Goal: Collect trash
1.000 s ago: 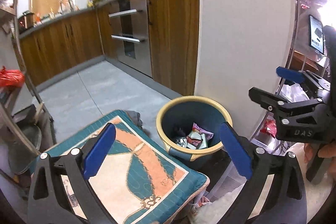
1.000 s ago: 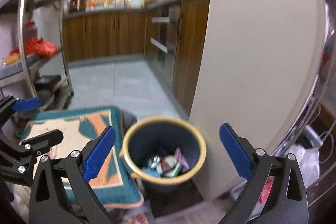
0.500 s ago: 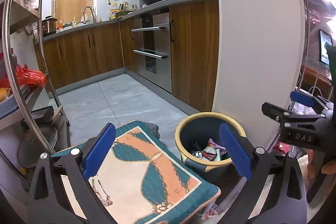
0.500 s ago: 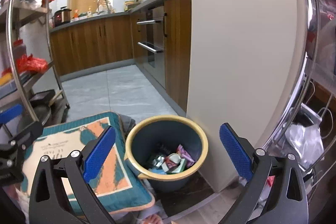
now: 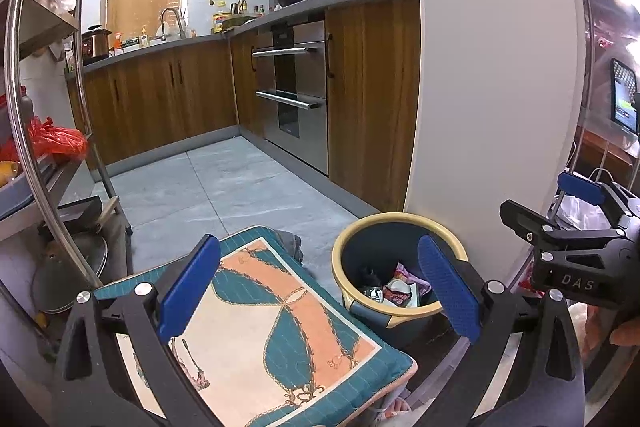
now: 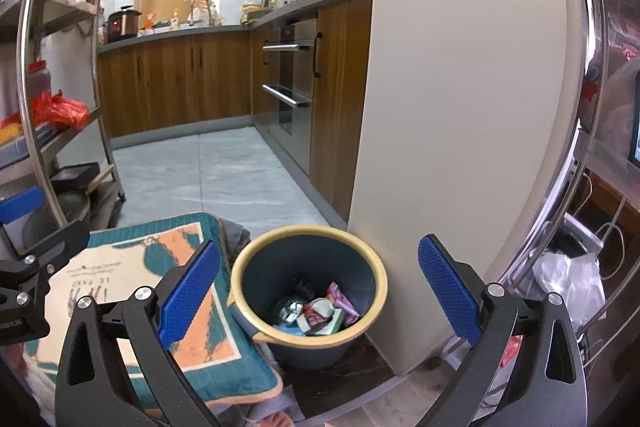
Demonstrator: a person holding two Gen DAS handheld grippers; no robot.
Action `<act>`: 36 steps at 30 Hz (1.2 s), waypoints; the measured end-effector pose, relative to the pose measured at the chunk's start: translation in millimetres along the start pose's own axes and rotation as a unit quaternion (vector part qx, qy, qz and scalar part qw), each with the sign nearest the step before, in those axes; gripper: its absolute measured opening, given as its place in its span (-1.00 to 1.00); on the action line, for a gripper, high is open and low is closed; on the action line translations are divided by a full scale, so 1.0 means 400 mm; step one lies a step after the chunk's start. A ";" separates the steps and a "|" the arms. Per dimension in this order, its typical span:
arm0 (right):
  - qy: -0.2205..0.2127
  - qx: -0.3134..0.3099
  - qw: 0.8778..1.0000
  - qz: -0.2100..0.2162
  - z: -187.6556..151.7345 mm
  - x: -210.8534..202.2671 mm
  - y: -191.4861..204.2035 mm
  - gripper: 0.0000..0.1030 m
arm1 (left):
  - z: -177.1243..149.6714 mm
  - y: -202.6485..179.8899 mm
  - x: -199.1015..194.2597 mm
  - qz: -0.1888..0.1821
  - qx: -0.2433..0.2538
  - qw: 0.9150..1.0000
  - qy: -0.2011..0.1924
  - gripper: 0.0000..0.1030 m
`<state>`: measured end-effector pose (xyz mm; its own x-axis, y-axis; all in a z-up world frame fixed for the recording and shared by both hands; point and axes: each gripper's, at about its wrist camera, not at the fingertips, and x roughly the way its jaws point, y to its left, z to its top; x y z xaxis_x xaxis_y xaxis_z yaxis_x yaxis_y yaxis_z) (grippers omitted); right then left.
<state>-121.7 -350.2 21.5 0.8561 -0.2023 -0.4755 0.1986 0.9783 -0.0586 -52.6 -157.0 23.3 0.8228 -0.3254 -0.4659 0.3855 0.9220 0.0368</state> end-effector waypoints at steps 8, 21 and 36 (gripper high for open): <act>0.002 -0.004 1.000 -0.001 0.001 0.004 0.002 0.91 | -0.002 0.003 0.002 -0.001 0.001 1.000 0.002 0.89; 0.006 -0.002 1.000 -0.003 -0.004 0.010 -0.001 0.91 | -0.007 -0.009 -0.004 -0.002 0.010 1.000 0.003 0.89; 0.006 -0.002 1.000 -0.003 -0.003 0.010 -0.002 0.91 | -0.006 -0.015 -0.006 -0.002 0.011 1.000 0.002 0.89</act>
<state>-119.0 -351.8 18.5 0.8494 -0.2080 -0.4851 0.2017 0.9772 -0.0659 -58.0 -161.3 22.2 0.8202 -0.3275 -0.4691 0.3968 0.9163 0.0541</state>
